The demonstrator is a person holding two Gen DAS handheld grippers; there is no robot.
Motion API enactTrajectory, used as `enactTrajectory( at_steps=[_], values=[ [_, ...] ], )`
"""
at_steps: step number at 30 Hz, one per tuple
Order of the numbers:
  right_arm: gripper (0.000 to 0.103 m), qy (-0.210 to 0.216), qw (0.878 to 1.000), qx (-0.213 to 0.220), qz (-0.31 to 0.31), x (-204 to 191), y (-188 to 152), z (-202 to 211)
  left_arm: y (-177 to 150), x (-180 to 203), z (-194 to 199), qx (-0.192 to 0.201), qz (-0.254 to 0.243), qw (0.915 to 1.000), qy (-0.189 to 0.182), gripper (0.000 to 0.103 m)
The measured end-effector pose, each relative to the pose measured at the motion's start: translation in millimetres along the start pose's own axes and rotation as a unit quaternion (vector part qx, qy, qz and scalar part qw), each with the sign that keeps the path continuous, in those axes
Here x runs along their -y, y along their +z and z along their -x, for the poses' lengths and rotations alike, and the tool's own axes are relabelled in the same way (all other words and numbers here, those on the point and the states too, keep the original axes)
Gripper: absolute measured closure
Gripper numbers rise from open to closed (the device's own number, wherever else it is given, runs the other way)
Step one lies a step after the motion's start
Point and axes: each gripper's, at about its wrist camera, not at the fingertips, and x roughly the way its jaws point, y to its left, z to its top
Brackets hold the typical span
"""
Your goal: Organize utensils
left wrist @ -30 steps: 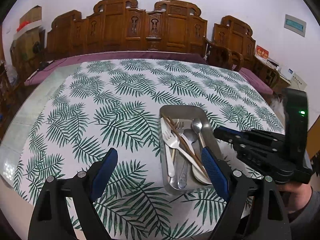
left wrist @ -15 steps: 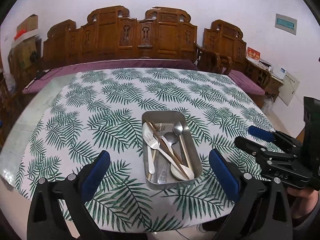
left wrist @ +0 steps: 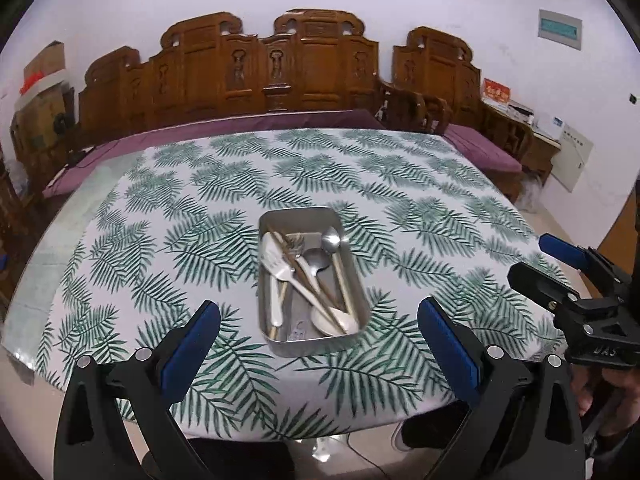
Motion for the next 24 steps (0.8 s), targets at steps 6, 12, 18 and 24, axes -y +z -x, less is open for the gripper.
enactTrajectory(
  at_steps=[6,12,18,24],
  values=[
    [0.003,-0.015,1.000,0.008,-0.009,7.6,-4.2,18.4,-4.0,16.0,14.2,0.010,-0.014,0.9998,-0.005,0.008],
    [0.003,-0.033,0.999,0.024,-0.011,9.9,-3.6,41.7,-3.3,26.8,34.2,0.026,-0.014,0.9995,-0.015,0.008],
    [0.003,-0.040,0.998,0.056,-0.014,10.9,4.5,72.4,3.7,35.7,65.8,0.057,-0.016,0.9980,-0.021,0.008],
    [0.003,-0.050,0.995,0.088,-0.010,7.2,15.2,104.8,12.2,40.6,97.5,0.091,-0.017,0.9954,-0.025,0.008]
  ],
)
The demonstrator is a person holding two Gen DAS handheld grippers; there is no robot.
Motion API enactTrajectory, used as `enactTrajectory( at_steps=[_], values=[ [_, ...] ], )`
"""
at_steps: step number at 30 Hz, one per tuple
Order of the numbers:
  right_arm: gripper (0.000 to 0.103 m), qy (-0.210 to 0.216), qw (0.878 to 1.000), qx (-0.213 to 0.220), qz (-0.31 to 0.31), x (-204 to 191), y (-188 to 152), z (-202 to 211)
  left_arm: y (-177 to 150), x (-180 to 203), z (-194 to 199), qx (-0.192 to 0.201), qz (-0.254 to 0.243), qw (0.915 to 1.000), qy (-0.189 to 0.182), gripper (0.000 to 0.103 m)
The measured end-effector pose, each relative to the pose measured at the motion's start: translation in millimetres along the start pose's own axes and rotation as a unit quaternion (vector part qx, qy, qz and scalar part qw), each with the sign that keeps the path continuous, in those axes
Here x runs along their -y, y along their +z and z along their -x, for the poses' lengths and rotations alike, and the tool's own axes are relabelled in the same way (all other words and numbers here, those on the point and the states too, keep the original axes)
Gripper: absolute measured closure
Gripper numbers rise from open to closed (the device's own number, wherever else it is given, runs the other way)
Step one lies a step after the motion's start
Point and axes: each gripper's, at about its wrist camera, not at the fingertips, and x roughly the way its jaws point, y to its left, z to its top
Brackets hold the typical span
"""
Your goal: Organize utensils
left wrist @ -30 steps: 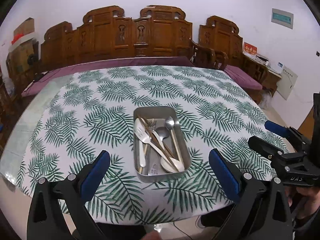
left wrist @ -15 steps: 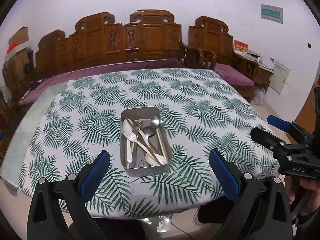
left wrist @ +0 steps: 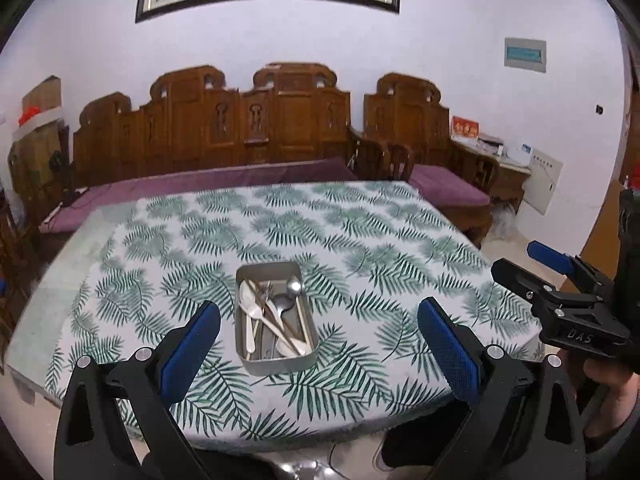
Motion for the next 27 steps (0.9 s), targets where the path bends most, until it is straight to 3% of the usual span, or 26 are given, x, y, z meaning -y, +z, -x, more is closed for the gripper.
enactTrajectory(
  at_steps=[14,27],
  values=[
    [0.003,0.007,0.997,0.069,0.015,-15.2,29.1,63.5,21.4,13.2,56.2,0.061,-0.014,0.9980,-0.010,0.008],
    [0.003,0.031,0.995,0.092,0.035,-37.6,37.2,94.7,17.7,10.8,80.5,0.091,-0.015,0.9955,-0.024,0.008]
  ],
)
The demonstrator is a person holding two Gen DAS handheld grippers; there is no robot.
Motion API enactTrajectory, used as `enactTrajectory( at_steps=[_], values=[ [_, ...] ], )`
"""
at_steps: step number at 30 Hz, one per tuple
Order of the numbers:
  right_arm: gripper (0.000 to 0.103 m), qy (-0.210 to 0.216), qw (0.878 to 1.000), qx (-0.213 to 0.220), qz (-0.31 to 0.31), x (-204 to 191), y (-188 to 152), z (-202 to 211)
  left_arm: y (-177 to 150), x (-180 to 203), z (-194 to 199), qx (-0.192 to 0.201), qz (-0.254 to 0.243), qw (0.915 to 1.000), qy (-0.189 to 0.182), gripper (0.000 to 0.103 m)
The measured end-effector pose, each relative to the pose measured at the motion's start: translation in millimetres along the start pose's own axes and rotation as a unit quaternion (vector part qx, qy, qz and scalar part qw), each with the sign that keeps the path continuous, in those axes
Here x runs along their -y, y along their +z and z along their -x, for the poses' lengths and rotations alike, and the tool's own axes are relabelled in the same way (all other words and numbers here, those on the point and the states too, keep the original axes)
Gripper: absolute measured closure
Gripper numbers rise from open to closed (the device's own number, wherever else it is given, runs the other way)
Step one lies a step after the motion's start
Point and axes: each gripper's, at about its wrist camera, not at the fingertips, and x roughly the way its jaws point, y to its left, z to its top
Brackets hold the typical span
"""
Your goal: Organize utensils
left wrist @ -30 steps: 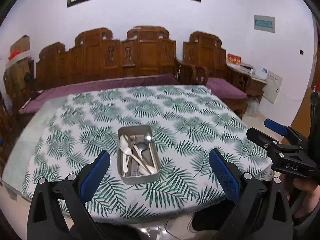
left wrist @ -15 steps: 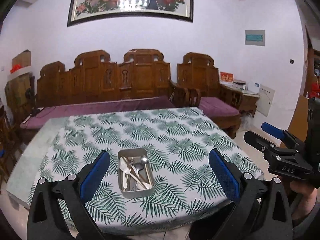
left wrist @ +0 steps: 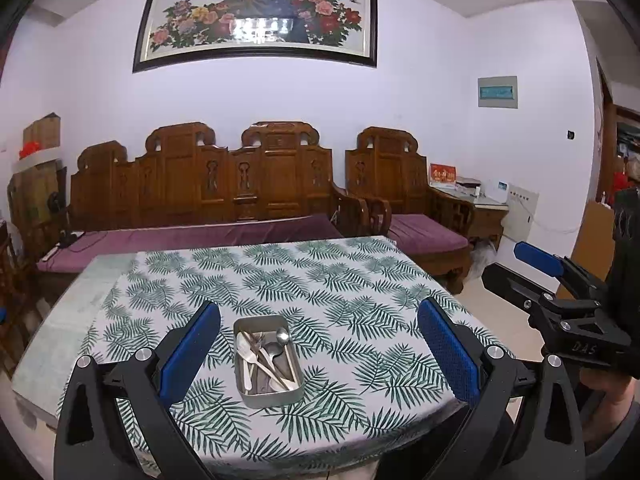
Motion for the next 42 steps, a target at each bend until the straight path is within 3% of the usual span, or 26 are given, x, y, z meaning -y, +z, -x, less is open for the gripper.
enactTrajectory(
  at_steps=[42],
  values=[
    [0.003,0.010,1.000,-0.014,0.004,-7.0,-7.5,-11.7,-9.5,-10.3,-6.4,0.001,0.010,0.9999,0.012,0.008]
  ],
)
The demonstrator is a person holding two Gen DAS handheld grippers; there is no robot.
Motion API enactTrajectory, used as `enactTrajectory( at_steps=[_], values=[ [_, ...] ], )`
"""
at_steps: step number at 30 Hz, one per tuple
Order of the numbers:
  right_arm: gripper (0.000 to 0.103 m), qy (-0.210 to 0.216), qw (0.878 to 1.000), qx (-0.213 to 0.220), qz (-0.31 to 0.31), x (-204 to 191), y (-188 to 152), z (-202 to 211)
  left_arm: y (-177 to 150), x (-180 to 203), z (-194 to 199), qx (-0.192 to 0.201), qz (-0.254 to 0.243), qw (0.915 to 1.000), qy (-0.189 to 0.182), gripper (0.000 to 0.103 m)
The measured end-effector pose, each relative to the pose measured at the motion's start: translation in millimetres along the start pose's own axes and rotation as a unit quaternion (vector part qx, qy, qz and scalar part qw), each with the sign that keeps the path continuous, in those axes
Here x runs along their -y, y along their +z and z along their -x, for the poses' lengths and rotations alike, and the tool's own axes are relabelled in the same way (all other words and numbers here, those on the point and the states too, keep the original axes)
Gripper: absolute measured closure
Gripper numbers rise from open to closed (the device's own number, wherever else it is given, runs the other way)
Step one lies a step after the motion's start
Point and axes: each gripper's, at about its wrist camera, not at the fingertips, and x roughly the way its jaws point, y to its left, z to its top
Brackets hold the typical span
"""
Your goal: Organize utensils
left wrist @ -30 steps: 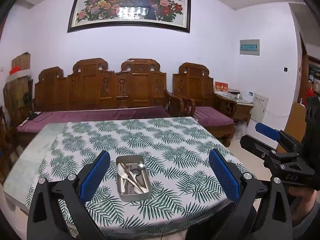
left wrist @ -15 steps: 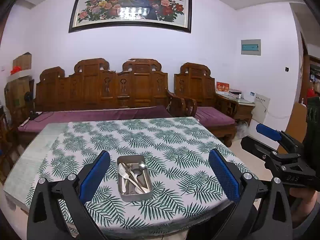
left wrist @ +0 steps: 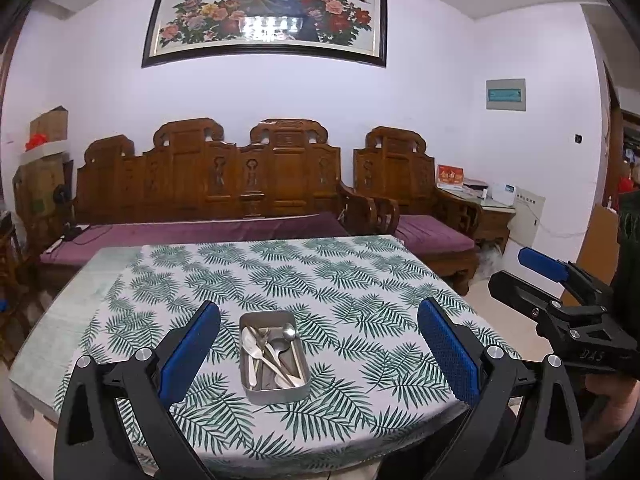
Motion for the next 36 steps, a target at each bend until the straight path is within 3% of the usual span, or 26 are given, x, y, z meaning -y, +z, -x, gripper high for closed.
enactTrajectory(
  at_steps=[36],
  values=[
    [0.002,0.001,1.000,-0.001,-0.002,-1.9,-1.9,-1.4,-1.0,0.5,1.4,0.002,-0.002,1.0000,0.004,0.008]
  ],
)
